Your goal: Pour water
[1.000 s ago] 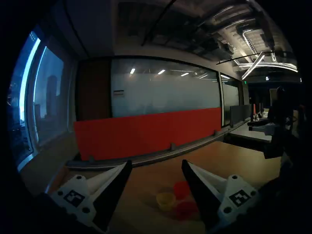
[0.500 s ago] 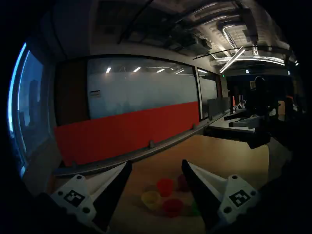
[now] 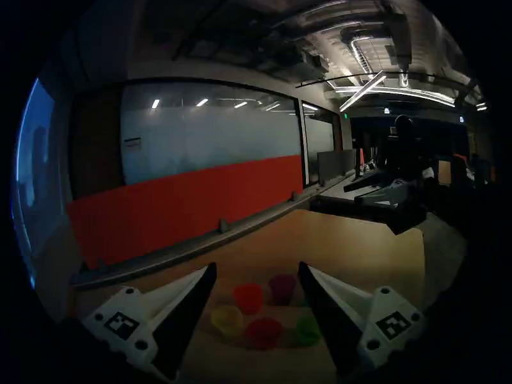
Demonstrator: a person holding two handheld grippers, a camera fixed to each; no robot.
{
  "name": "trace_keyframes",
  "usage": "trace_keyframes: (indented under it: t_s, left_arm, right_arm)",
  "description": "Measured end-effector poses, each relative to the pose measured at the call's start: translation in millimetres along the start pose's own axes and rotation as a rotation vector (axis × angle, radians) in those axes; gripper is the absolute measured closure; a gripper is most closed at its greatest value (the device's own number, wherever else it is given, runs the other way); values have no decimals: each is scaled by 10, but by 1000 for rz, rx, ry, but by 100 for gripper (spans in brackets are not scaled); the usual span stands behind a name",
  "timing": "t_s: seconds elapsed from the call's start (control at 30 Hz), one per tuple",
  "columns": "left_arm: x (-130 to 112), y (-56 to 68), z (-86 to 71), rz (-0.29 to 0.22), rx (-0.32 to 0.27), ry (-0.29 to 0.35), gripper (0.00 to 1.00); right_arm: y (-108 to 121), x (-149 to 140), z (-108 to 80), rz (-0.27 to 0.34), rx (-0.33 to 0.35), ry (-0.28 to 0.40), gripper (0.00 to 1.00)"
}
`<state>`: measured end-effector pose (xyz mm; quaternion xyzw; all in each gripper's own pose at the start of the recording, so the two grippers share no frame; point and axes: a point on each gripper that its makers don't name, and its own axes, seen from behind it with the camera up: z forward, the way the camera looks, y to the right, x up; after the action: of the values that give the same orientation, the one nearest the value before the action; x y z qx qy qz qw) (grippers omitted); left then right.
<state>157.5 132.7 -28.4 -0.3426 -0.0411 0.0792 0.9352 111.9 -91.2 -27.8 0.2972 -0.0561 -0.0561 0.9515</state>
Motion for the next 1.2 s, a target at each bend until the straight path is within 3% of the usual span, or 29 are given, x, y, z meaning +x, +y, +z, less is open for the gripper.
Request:
trace_keyframes:
  t_s: [0.37,0.87,1.2]
  left_arm:
    - [-381,252,94,10,-82,-72,6]
    - [-968,483,271,2,-150,-167,5]
    - [-1245,689,305,2,-194,-209,5]
  right_arm:
    - [-25,-297,74,1,32,-73,0]
    - [-69,-773,183,-8,54,-181,0]
    - [-51,-966,240,5,59,-217,0]
